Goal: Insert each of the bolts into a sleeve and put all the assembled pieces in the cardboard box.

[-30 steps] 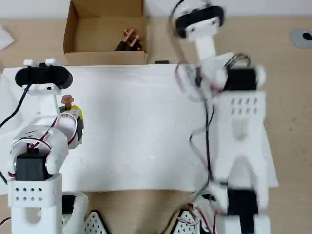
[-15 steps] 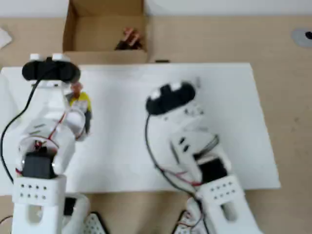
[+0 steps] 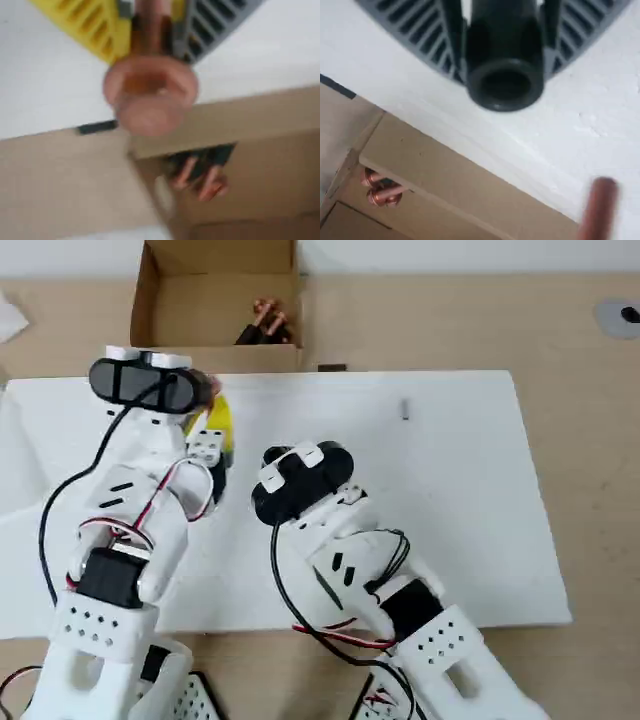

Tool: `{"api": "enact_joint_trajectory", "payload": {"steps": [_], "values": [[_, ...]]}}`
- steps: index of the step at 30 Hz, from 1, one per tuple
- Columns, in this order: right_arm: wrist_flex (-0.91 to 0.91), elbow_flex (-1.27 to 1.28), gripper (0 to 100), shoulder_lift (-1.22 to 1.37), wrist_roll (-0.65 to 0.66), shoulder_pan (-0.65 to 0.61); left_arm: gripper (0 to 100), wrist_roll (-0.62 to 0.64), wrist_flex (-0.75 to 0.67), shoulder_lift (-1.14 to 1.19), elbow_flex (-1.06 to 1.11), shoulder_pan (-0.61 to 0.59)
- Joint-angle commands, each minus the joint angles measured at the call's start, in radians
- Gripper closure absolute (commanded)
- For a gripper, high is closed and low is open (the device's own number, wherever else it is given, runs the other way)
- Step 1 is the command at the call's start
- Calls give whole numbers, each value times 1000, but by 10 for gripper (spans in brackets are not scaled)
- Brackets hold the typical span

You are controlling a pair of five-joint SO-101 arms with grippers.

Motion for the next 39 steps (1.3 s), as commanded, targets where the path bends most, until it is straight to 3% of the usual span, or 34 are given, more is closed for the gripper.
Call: {"api": "enact_joint_trajectory", "payload": {"steps": [1,7,14,20,39], "values": [[-28,-10,987,-25,-11,-16,995,8,-87,-12,-18,69],[-29,-15,988,-27,-11,-16,995,21,-164,-12,-14,115],[-29,-28,988,-27,-11,-16,995,219,-166,-25,-15,107],[-21,-91,988,-28,-60,-16,995,338,-166,-127,34,29],[-28,-65,988,-27,-150,-16,995,342,-235,-157,140,87]]}}
